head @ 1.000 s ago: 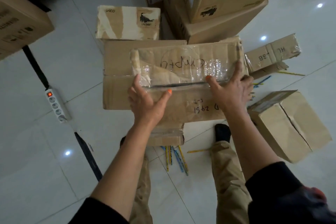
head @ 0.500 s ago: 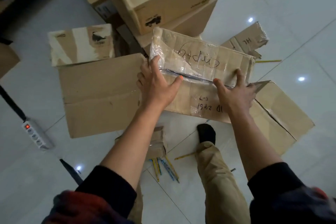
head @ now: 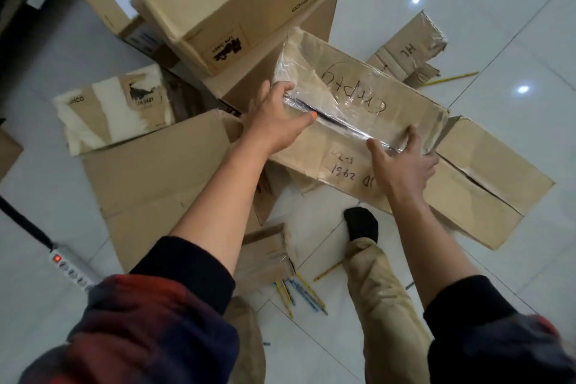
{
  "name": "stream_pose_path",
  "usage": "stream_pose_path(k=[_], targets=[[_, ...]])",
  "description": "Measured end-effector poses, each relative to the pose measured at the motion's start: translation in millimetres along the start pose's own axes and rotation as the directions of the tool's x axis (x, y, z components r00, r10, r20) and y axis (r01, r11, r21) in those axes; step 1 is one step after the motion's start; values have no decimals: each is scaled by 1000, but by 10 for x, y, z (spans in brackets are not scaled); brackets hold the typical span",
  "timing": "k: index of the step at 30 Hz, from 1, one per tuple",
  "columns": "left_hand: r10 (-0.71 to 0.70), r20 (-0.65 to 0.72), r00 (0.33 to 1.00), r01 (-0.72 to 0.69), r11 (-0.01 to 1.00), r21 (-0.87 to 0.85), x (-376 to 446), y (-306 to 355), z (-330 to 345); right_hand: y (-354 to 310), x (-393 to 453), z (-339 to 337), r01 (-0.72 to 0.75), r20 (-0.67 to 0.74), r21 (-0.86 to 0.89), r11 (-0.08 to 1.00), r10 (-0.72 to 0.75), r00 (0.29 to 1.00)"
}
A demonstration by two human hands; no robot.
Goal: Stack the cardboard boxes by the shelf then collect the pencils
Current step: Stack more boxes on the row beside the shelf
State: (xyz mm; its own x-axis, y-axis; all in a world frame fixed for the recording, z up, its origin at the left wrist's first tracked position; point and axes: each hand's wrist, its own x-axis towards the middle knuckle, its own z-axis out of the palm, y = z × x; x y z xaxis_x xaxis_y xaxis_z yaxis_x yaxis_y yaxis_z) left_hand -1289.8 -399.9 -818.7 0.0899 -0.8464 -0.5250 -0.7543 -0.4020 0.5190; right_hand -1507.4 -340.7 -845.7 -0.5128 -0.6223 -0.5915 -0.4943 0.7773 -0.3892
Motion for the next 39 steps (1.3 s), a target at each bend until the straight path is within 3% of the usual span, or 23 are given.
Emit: stream_pose_path(k=[4, 8, 10, 14, 17, 20, 22, 25, 28, 34, 39], targets=[[-76, 52, 996, 71, 993, 94, 107, -196, 39, 42, -175, 121, 65, 71, -53, 996, -62, 996], [-128, 86, 988, 106, 969, 224, -53, -396, 148, -9, -307, 231, 70, 98, -255, 964, -46, 994], [-116, 71, 991, 101, 976, 193, -306, -516, 265, -50, -367, 271, 95, 54, -386, 918, -80, 995], [-131, -29, 991, 132, 991, 33, -914, -866, 511, -168, -570, 387, 227, 35, -452, 863, -237, 971], [-261, 5, 965, 261, 964, -58, -1268, -1181, 649, -250, -782, 527, 414, 71, -449, 792, -430, 900], [-385, 149, 911, 397, 916, -57, -1515, -1485, 703, -305, -957, 696, 638, 184, -211, 741, -610, 770], [-453, 185, 872, 472, 878, -80, -1644, -1712, 669, -312, -1071, 864, 702, 330, -103, 705, -641, 692], [-485, 126, 866, 500, 852, -156, -1778, -2108, 565, -251, -1236, 1171, 737, 571, -189, 649, -538, 620], [-534, 79, 842, 539, 822, -184, -1912, -2507, 438, -167, -1409, 1491, 745, 704, -311, 590, -383, 598], [-636, 30, 771, 613, 730, -302, -2224, -3002, 330, -49, -1573, 1976, 647, 785, -367, 669, -150, 601], [-730, 67, 680, 661, 570, -487, -2567, -3287, 385, 119, -1923, 2284, 675, 763, -425, 602, -162, 625]])
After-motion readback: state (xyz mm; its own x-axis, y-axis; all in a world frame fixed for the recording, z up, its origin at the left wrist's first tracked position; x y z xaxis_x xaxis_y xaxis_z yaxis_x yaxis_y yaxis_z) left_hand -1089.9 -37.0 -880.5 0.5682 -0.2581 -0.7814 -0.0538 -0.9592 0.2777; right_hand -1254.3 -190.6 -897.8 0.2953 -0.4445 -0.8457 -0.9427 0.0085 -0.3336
